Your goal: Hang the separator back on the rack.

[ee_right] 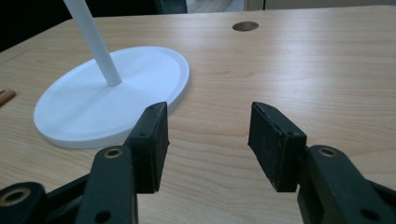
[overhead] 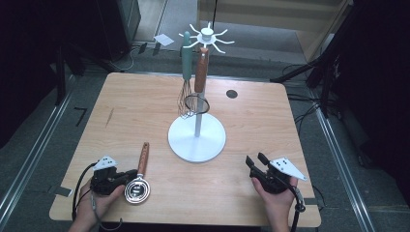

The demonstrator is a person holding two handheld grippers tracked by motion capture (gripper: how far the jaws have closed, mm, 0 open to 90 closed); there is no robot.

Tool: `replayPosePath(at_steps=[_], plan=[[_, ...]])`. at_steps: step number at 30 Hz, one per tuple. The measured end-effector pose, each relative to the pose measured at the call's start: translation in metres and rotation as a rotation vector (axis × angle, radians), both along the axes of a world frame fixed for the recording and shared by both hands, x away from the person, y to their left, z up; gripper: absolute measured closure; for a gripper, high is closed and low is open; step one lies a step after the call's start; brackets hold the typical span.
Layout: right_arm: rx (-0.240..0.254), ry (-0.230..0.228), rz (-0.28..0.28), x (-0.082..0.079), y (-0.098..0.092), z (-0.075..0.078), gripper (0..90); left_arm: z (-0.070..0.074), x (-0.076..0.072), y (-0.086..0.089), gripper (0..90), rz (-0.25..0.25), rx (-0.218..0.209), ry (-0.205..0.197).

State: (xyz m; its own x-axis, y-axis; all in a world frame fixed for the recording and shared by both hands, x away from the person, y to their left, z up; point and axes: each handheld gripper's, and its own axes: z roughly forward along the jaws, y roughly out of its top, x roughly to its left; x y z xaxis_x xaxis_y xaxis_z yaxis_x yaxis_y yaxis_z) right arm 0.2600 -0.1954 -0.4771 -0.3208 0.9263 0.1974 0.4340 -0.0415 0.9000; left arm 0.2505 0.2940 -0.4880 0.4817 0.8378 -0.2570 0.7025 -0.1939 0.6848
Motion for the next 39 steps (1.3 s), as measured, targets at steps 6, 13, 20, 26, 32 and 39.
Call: replayPosePath(at_steps=[6, 13, 20, 26, 32, 39], plan=[[-0.003, 0.022, 0.006, 0.004, 0.003, -0.007, 47.8, -0.001, -0.002, -0.011, 90.0, -0.034, -0.009, 0.013], [-0.021, 0.023, 0.023, 0.004, 0.01, -0.01, 46.7, -0.002, -0.002, -0.029, 90.0, -0.062, -0.016, 0.017], [-0.036, 0.04, 0.035, 0.008, 0.015, -0.018, 45.6, -0.002, -0.002, -0.043, 90.0, -0.091, -0.009, 0.015], [-0.045, 0.057, 0.037, 0.011, 0.017, -0.023, 45.3, -0.003, -0.003, -0.058, 90.0, -0.117, -0.018, 0.02], [-0.056, 0.068, 0.037, 0.012, 0.018, -0.025, 45.3, -0.004, -0.005, -0.07, 90.0, -0.138, -0.017, 0.016], [-0.07, 0.083, 0.042, 0.013, 0.02, -0.028, 45.4, -0.005, -0.007, -0.082, 90.0, -0.151, -0.017, 0.012]])
